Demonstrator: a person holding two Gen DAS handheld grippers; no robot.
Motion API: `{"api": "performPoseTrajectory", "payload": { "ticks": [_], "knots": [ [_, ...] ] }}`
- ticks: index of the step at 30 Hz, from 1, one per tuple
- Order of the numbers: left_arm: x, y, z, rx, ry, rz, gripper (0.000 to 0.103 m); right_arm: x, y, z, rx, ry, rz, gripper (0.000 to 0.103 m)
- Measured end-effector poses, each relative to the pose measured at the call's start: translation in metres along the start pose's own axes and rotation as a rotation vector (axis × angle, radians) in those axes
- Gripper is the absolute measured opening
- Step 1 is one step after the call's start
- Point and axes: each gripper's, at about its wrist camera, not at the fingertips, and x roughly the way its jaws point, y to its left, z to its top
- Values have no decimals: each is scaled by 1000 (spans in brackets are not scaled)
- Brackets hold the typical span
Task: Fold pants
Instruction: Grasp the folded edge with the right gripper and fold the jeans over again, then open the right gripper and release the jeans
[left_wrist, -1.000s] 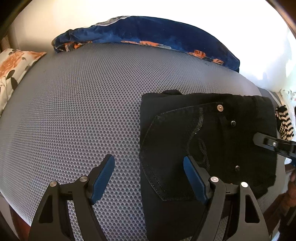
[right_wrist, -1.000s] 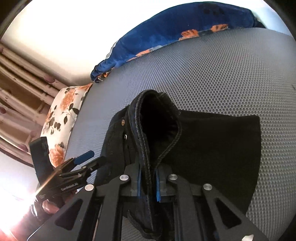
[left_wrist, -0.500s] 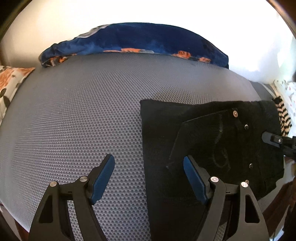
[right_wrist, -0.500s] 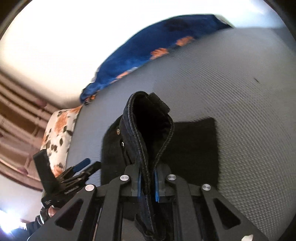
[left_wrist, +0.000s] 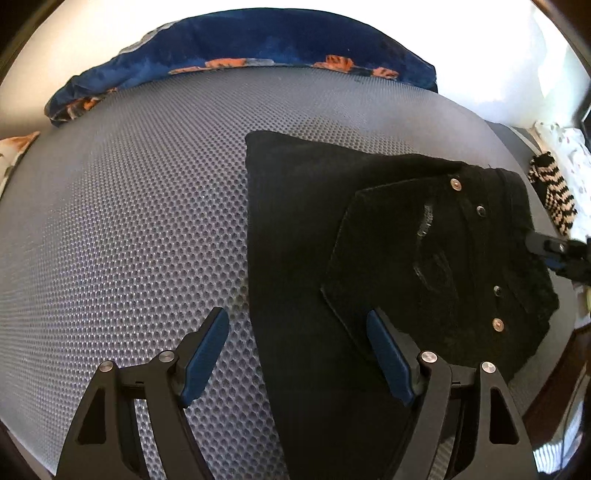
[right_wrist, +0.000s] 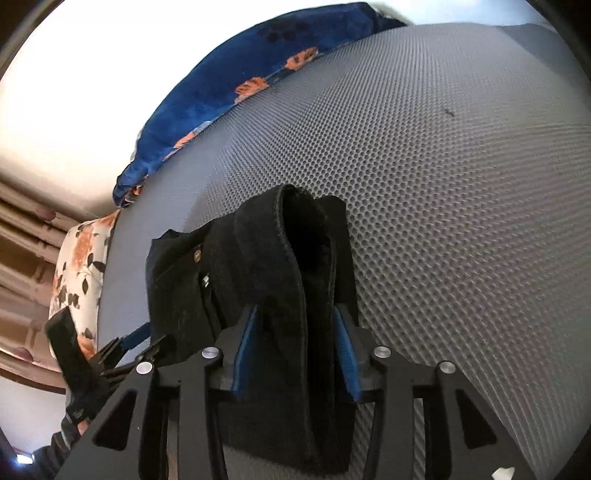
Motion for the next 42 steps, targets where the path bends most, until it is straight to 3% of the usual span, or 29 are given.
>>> {"api": "performPoseTrajectory", "payload": {
  "ticks": [4,6,9,16,19,23,29,31,33,35,42],
  "knots": [
    [-15,-6,-9,53,-5,5,77,-14,-2,-18,12,22,27,38],
    [-20,-11,-16,89,-8,-2,77,-19,-3,-29,15,26,35,21],
    [-20,-16,-28,123,13,-9,77,-25,-1,-41,15,16,47,10],
    [-23,-2,-35,67,38,-67,77,-52,15,-56,-14,-52,13,6],
    [-20,5,-38,39,46,-83,80,-34,4,-62,-27,-20,-72,5],
    [-25,1,-39,64,34,-50,81,-23,-11,-62,43,5,-46,6],
    [-44,8,-20,61,-22,-57,81,-25,2,-49,13,19,-88,23],
    [-54,15,-10,47,-64,-51,81,-33,3,-43,19,-11,-81,25],
    [-58,21,3,33,-95,-32,81,-44,7,-32,-1,-67,-113,39],
    [-57,23,14,25,-102,-11,81,-50,13,-18,-22,-117,-124,44],
    [-37,20,41,11,-92,40,81,-29,31,33,-64,-168,-156,48]
  ]
}}
